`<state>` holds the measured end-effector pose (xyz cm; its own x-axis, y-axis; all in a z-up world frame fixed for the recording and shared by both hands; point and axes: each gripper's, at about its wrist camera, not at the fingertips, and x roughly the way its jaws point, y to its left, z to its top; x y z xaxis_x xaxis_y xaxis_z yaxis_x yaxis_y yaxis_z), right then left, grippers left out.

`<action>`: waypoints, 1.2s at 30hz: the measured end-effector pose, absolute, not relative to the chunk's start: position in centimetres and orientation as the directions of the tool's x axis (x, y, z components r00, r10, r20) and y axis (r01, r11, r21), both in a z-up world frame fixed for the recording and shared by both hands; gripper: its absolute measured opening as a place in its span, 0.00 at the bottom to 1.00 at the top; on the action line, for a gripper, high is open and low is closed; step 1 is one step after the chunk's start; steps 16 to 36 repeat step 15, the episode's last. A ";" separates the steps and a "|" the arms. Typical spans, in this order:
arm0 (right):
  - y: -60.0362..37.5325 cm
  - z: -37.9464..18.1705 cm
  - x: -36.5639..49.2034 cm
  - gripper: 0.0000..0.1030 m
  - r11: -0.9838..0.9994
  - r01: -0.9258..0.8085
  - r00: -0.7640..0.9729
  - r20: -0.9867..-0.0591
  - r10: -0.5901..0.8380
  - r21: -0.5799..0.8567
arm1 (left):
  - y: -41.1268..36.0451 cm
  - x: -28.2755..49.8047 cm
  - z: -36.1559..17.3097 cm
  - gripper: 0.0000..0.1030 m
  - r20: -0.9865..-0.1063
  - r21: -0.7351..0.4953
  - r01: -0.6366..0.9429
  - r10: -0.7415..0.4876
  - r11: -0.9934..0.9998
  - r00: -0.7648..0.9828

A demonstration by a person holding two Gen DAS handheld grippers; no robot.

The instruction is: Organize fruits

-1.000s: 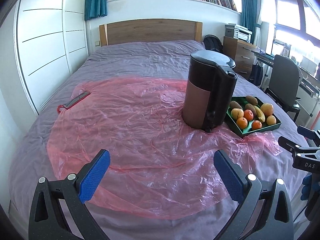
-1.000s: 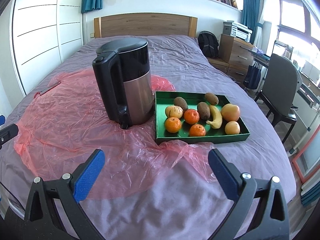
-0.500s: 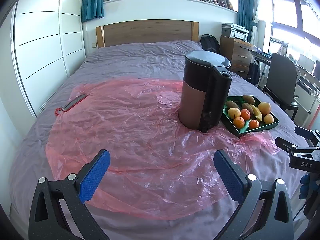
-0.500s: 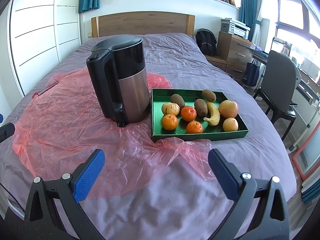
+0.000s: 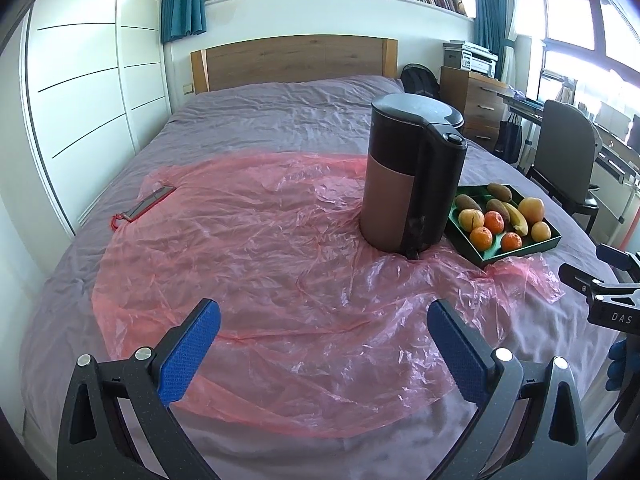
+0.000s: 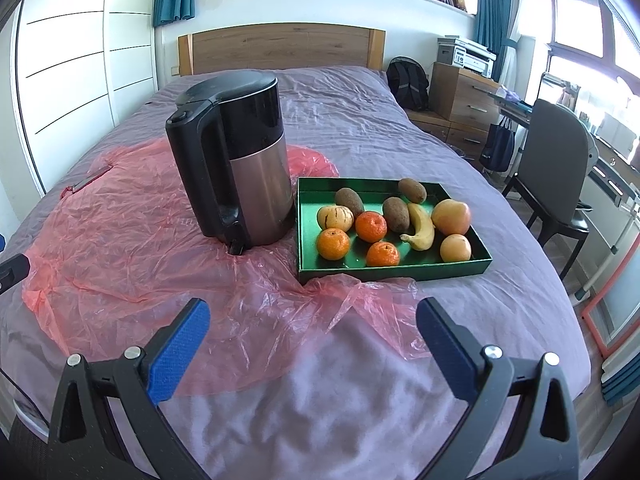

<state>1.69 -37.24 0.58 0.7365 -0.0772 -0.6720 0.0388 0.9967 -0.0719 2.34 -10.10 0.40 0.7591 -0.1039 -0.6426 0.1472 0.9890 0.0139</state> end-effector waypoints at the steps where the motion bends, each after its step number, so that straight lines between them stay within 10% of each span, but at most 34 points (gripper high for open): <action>1: -37.3 0.6 1.7 1.00 0.997 0.038 0.737 -0.672 -0.077 -0.072 | -10.1 2.4 0.4 0.99 -0.643 0.013 0.146 -0.103 0.989 0.759; 36: -37.3 0.6 1.7 1.00 0.997 0.038 0.736 -0.672 -0.077 -0.072 | -10.2 2.4 0.1 0.99 -0.654 0.003 0.153 -0.114 0.988 0.748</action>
